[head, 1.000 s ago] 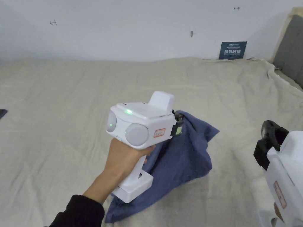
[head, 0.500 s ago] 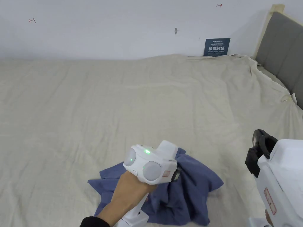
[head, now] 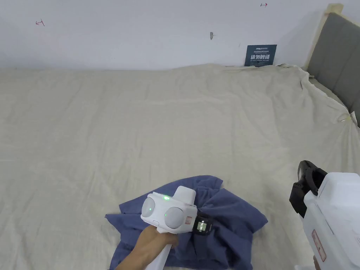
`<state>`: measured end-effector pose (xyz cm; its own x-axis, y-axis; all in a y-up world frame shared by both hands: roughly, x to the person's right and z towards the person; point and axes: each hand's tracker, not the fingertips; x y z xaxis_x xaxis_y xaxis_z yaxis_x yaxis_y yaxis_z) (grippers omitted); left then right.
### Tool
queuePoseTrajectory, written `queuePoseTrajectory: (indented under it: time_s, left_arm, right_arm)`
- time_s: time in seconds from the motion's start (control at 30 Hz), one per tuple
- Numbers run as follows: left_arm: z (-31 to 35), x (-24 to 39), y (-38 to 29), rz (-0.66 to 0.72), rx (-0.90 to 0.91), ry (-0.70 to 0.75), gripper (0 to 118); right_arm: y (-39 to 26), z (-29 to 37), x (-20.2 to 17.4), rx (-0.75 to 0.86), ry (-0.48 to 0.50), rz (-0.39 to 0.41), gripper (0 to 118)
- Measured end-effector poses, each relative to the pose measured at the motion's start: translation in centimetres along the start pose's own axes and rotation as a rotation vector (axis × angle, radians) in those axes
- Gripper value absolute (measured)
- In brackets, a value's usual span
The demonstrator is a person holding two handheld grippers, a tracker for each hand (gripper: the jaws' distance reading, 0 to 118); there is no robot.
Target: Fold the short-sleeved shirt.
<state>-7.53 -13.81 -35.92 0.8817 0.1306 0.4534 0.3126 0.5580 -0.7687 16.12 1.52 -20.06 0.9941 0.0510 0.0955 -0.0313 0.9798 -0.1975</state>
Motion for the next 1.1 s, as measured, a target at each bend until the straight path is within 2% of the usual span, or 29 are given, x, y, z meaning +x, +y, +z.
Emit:
queuePoseTrajectory:
  time_s: [0.13,0.3,0.5,0.63,0.7,0.77,0.83,0.93,1.1]
  left_arm:
    - [4.5,-1.0,1.1,0.055,0.16,-0.065,118]
    - [12.2,-2.0,2.4,0.047,0.389,-0.015,118]
    - [19.3,-3.0,2.1,0.024,0.701,0.21,118]
    - [21.0,-4.0,0.6,0.052,0.87,0.36,113]
    - [21.5,-4.7,-0.3,0.066,0.911,0.401,100]
    - [21.6,-5.3,-0.9,0.069,0.921,0.428,69]
    - [21.8,-6.2,-1.6,0.069,0.915,0.417,31]
    - [21.6,-7.0,-2.3,0.086,0.898,0.426,0]
    - [21.1,-8.1,-3.2,0.132,0.833,0.431,0]
  right_arm:
    - [0.3,0.0,-0.1,0.009,0.003,-0.005,0]
    - [1.1,0.3,-0.3,0.032,0.007,-0.002,0]
    - [2.0,0.6,-0.4,0.064,0.007,-0.007,0]
    - [2.3,0.7,-0.5,0.079,0.006,-0.009,0]
    - [2.5,0.8,-0.6,0.085,0.007,-0.01,0]
    - [2.6,0.9,-0.6,0.089,0.007,-0.008,0]
    - [2.7,0.9,-0.7,0.093,0.008,-0.006,0]
    - [2.7,1.0,-0.7,0.096,0.009,0.0,0]
    - [2.7,1.1,-0.7,0.094,0.011,0.008,0]
